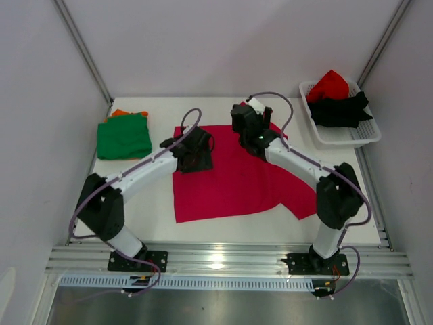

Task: Fold and stack the t-shirts
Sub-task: Flatten out the tshirt

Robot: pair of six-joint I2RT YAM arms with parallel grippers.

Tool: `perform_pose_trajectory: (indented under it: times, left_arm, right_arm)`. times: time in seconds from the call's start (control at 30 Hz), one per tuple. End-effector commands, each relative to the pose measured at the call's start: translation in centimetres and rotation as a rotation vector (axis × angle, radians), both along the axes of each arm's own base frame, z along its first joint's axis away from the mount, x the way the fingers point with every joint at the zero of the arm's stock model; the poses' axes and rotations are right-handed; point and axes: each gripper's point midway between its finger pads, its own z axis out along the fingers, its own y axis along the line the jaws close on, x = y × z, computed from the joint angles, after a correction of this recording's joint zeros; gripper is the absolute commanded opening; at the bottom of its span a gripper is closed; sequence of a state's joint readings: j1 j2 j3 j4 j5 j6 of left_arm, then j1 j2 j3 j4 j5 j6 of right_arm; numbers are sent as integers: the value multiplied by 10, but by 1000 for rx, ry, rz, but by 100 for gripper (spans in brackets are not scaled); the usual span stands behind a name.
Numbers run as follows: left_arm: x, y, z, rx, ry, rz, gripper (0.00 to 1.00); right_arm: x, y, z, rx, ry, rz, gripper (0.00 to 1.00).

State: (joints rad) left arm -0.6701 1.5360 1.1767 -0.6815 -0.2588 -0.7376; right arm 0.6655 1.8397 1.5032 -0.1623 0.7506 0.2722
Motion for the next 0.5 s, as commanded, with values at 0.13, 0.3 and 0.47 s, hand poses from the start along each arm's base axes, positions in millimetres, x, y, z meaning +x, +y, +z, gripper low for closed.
perform_pose_trajectory:
  times: [0.13,0.3,0.47]
  left_arm:
    - [50,28,-15,91,125,75,70]
    - [80,30,-22,13,166,99,69]
    - [99,28,-34,-10,227,91,69]
  right_arm:
    - [-51,-47,30,97,-58,-108,80]
    - [-78,-72,47,132,-99,-128,80]
    - [-94,-86,55,146,-114,-143,80]
